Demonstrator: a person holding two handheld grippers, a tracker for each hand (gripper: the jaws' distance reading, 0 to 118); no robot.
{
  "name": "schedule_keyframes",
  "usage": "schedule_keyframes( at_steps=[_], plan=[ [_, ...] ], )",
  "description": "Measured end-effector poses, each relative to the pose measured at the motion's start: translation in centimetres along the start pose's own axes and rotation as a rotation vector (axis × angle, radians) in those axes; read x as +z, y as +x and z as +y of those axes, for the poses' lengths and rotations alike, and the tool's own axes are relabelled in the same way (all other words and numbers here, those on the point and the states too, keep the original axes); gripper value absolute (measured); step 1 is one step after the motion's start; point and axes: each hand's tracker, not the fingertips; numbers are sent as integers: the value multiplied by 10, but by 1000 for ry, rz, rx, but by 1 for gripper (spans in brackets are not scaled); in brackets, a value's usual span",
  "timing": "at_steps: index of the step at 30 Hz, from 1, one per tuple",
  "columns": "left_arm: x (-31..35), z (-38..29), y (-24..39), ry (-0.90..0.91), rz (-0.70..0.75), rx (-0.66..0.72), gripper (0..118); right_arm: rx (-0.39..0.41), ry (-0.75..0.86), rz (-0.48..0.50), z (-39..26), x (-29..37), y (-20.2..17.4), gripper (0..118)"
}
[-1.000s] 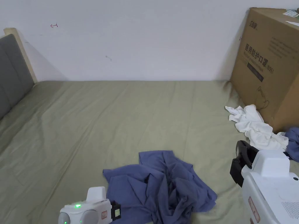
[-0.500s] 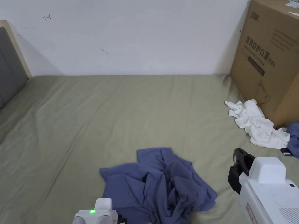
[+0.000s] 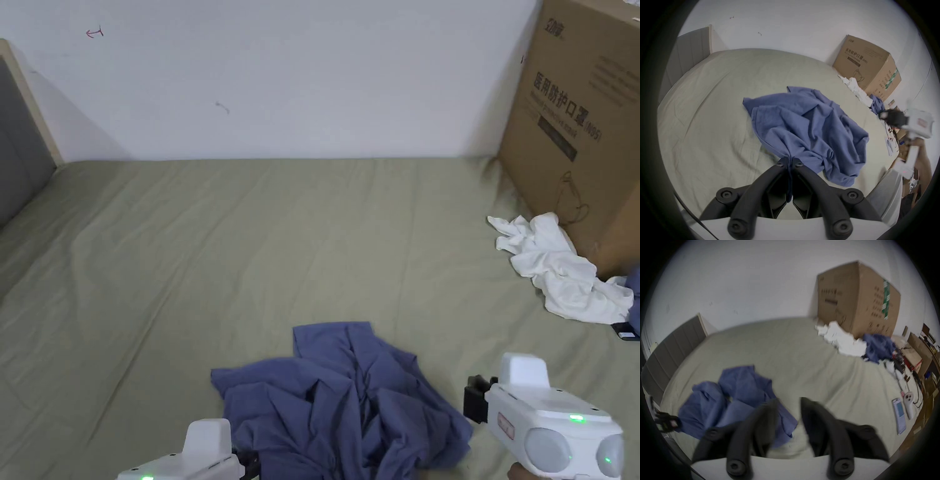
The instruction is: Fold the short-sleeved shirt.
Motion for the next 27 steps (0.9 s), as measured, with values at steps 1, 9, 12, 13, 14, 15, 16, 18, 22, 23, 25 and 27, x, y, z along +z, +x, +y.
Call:
schedule_keyframes(
  at_steps=[1, 9, 12, 13, 14, 15, 16, 18, 22, 23, 25, 27],
  plan=[
    [2, 1, -1, 5, 0, -1, 2, 5, -46, -5, -1, -16, 1, 52],
    [-1, 0, -8, -7, -2, 5, 2, 2, -251, -5, -20, -77, -9, 78],
    [0, -1, -9, -10, 0, 6, 2, 19, -245, 17, -23, -76, -15, 58],
    [-1, -1, -10, -11, 0, 8, 2, 18, -248, 30, -22, -74, -16, 45],
    [-1, -2, -10, -12, 0, 9, 2, 11, -250, 43, -20, -69, -17, 22],
    [0, -2, -10, -11, 1, 11, 2, 7, -245, 50, -18, -65, -19, 10],
    [-1, -2, -11, -10, 1, 12, 2, 13, -236, 56, -16, -61, -22, 10],
    [1, -2, -12, -5, -1, 18, 2, 50, -202, 42, -11, -43, -28, 10],
    [11, 2, -12, 26, -16, 32, 2, 92, -140, 45, 3, -6, -29, 10],
    [14, 5, -13, 37, -22, 39, 2, 104, -117, 42, 8, 6, -30, 10],
    [22, 12, -15, 69, -41, 55, 2, 129, -63, 43, 19, 29, -25, 10],
    [31, 23, -18, 104, -46, 67, 2, 131, 0, 64, 32, 55, -20, 10]
  ],
)
